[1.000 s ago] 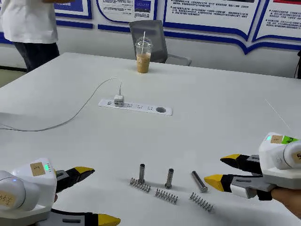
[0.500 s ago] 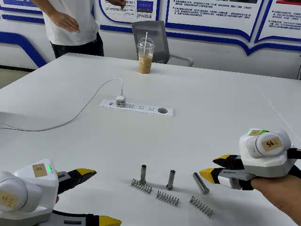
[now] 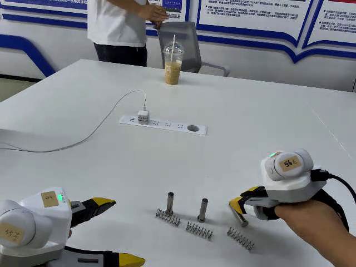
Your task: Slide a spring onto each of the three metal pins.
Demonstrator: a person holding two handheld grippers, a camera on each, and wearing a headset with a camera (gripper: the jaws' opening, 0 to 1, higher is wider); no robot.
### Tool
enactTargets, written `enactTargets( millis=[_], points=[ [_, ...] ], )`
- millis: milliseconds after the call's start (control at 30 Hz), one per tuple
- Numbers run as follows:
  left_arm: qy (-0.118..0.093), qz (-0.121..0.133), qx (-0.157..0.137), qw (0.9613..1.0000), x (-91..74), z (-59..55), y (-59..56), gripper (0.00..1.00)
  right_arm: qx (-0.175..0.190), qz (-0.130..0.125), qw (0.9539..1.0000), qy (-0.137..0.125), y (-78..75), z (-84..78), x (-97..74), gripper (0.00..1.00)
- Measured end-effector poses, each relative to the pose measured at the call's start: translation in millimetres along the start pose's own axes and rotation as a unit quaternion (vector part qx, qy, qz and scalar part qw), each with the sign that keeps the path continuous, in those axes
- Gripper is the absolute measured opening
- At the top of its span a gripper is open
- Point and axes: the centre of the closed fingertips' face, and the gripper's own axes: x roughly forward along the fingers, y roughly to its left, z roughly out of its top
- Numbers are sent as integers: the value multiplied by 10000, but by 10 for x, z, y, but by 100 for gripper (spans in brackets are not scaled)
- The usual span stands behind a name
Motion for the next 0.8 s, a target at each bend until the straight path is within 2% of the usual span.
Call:
enactTargets(
  millis=[300, 800],
  points=[
    [10, 6, -31, 10000, -1, -26, 9, 79, 227, -96, 9993, 276, -23, -92, 126, 15],
    [31, 5, -62, 10000, 7, -57, 14, 79, 470, -107, 9977, 485, -33, -154, 192, 12]
  ],
)
